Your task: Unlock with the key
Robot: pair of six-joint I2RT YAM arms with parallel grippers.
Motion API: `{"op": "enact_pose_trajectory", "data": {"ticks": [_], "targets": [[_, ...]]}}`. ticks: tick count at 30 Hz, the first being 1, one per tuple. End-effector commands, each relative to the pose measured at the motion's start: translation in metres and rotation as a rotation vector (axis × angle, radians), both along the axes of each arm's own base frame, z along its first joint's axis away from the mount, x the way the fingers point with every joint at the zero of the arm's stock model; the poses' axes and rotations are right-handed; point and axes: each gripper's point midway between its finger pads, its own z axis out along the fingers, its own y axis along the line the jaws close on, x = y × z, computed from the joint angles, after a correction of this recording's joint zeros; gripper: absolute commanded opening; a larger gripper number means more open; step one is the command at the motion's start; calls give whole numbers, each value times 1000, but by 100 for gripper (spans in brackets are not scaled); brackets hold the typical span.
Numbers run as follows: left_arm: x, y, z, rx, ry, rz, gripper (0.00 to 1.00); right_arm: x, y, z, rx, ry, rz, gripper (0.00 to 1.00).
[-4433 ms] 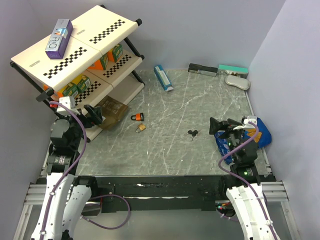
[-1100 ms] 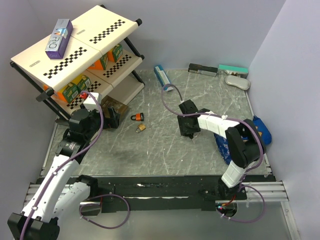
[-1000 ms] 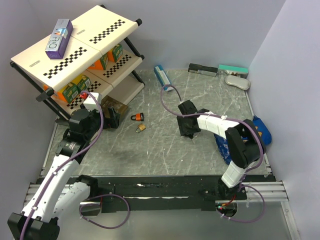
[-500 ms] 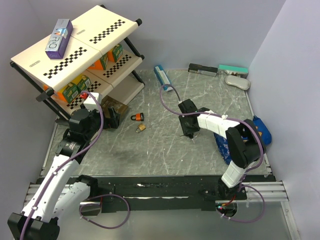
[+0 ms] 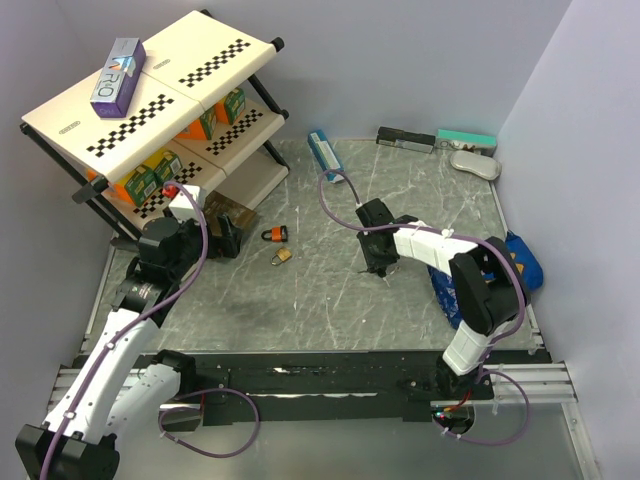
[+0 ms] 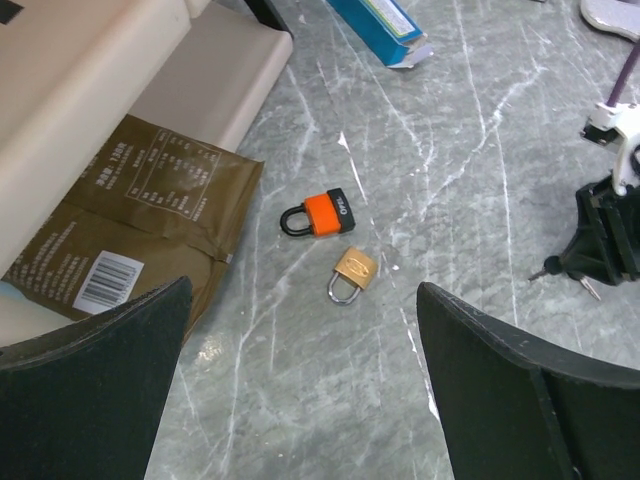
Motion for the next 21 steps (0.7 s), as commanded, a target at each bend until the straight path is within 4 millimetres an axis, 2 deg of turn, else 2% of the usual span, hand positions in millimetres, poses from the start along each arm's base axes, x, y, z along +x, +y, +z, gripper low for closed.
{"op": "enact_pose_trajectory", "data": {"ticks": [1, 6, 10, 12, 13, 20, 21], "targets": [[3, -10, 10, -17, -46, -55, 99, 5, 1, -5, -6, -6, 15, 33], [1, -17, 9, -21, -45, -95, 99, 7, 4, -5, 4, -9, 31, 24], [-4, -30, 11, -38, -51, -178, 99, 4, 10, -2, 46, -18, 52, 8], [-8, -38, 13, -54, -58, -229, 99, 5, 17, 8, 92, -43, 71, 1], [-12, -47, 15, -72, -58, -281, 99, 3, 18, 8, 102, -43, 77, 0], [-36, -90, 31, -213, -57, -503, 99, -2, 38, 55, 256, -139, 147, 0], [-38, -96, 39, -257, -70, -524, 100, -6, 42, 59, 285, -138, 162, 0]]}}
